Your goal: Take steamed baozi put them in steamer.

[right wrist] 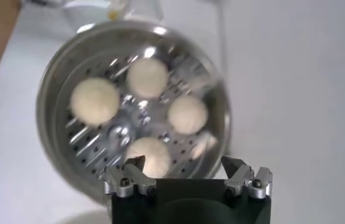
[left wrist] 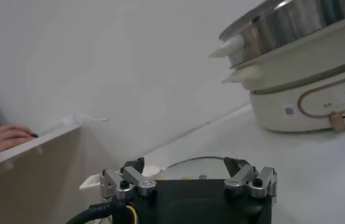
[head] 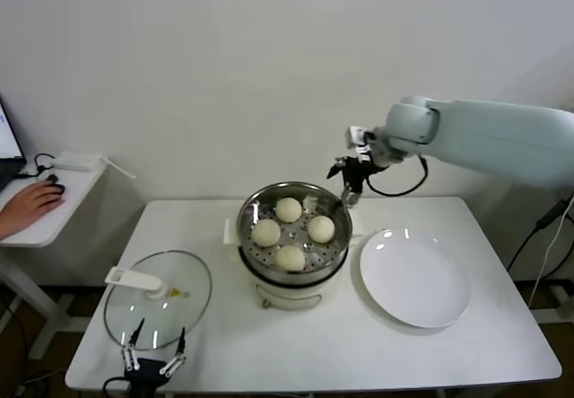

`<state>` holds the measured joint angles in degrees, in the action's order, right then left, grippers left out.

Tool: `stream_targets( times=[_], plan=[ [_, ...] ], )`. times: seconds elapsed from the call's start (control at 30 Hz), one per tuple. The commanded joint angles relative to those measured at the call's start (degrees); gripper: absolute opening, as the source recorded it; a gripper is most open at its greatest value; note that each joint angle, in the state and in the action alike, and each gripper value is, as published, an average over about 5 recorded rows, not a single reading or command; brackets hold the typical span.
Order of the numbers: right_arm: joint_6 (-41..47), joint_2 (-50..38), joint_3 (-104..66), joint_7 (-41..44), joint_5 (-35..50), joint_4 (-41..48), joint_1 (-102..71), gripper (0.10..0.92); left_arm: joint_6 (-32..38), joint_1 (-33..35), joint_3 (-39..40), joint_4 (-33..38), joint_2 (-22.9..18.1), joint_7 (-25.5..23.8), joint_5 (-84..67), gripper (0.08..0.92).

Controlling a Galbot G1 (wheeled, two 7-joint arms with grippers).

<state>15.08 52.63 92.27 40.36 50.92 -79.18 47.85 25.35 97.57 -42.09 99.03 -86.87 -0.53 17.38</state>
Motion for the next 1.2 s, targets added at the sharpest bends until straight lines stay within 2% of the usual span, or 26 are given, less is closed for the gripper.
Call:
stream_targets(
  times=[0.03, 0.2, 0.27, 0.33, 0.43, 0.57, 0.83, 1.2],
  plan=[
    [0.5, -27.0, -31.5, -28.0, -0.7, -21.9, -26.5, 0.823, 0.4, -0.3, 0.8, 0.7, -0.3, 0.1, -0.9, 0.823],
    [-2.9, -34.8, -49.4, -35.4, -6.1, -27.7, -47.4, 0.823, 1.0, -0.7, 1.0, 0.8, -0.7, -0.1, -1.1, 0.823],
    [-4.6, -37.1, -61.8, -37.2, -8.8, -29.8, -61.6, 0.823, 1.2, -0.8, 0.9, 0.8, -0.9, -0.2, -1.1, 0.823],
    [-6.3, -37.6, -80.1, -38.8, -11.1, -31.9, -82.8, 0.823, 1.4, -0.9, 0.9, 0.7, -1.1, -0.2, -1.0, 0.823],
    [-9.1, -32.7, -108.8, -40.9, -13.5, -35.0, -114.6, 0.823, 1.6, -0.9, 1.0, 0.4, -1.4, -0.2, -0.7, 0.823],
    [-14.8, -20.4, -126.9, -40.3, -17.4, -37.0, -136.6, 0.823, 2.1, -1.0, 1.0, 0.1, -1.7, -0.2, -0.5, 0.823],
    [-25.5, 3.1, -130.4, -37.3, -26.7, -34.9, -148.1, 0.823, 2.6, -1.3, 1.0, -0.9, -1.8, -0.2, 0.1, 0.823],
    [-33.2, 18.2, -126.7, -34.8, -29.7, -32.1, -146.7, 0.823, 2.8, -1.1, 1.3, -0.6, -1.8, 0.0, 0.3, 0.823]
  ],
)
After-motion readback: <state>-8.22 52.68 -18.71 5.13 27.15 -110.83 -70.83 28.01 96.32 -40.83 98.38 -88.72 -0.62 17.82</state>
